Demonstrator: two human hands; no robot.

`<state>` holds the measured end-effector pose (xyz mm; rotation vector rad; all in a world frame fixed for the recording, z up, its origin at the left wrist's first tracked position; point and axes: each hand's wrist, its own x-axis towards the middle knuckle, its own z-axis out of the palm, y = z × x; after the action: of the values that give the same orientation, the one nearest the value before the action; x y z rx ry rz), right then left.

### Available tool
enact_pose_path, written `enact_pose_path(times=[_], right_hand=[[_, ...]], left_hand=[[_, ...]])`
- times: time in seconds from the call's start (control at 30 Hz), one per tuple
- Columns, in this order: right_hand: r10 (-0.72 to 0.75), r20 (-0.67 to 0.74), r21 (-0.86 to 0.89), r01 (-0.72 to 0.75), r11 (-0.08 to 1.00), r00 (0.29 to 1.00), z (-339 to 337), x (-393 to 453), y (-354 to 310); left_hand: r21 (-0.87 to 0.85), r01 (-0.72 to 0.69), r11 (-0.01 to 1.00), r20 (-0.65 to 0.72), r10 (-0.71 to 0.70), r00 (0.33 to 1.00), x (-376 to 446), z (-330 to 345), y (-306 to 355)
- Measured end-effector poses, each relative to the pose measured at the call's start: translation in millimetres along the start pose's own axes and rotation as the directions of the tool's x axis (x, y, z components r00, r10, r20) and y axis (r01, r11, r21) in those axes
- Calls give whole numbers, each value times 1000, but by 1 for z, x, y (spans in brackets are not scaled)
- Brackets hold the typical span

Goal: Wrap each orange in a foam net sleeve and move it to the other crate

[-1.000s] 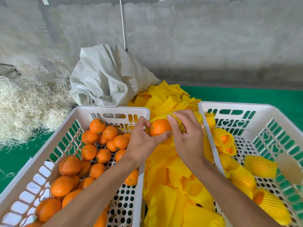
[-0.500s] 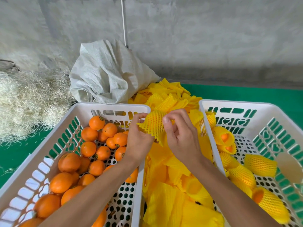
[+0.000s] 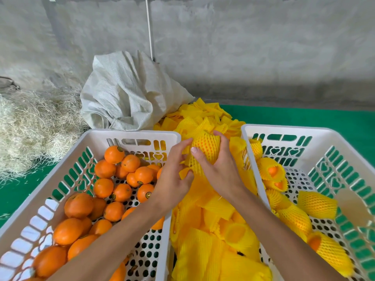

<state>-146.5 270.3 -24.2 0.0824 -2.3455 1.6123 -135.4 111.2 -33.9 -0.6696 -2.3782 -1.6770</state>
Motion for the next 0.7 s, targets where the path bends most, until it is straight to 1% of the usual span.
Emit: enact_pose_path(times=[0.07,0.13,0.17,0.23,0.3,0.33,0.37,0.43,0.53,0.6,0.7], right_hand=[[-50,-88,-57,45,997,995,-15,6,-2],[-107,-230,-171,68,983,967,-36,14,-2],[-119,-318,-226,47,973,941,-50,19,-1],[-98,-473,-290,-50,956,876,-75,30,6],[-99,-553,-375,-141,916,827,-96,37,21],[-108,-564,-426,-176,887,819,-104,38,32],[-105,-560,-470,-210,858,822,-111,39,43],[-52,-520,-532,-275,801,852,-118,36,67],[116,-365,-653,-343,675,924,-118,29,98],[182,-271,-718,-324,616,945,-113,28,105],[155,-214,-758,-264,596,964,-108,32,99]], left_hand=[[4,-70,998,47,70,996,0,1,-1],[28,-140,990,36,139,990,-1,1,-2],[33,-157,987,28,156,987,-1,2,-2],[28,-154,988,21,153,988,-1,1,-2],[28,-130,991,11,129,992,0,1,-3],[30,-115,993,4,115,993,0,1,-3],[35,-98,995,-2,98,995,1,1,-3],[45,-69,997,-5,69,998,1,2,-2],[27,-42,999,-15,42,999,0,2,2],[-3,-12,1000,-33,12,999,-1,2,6],[-22,3,1000,-37,-4,999,-2,2,7]])
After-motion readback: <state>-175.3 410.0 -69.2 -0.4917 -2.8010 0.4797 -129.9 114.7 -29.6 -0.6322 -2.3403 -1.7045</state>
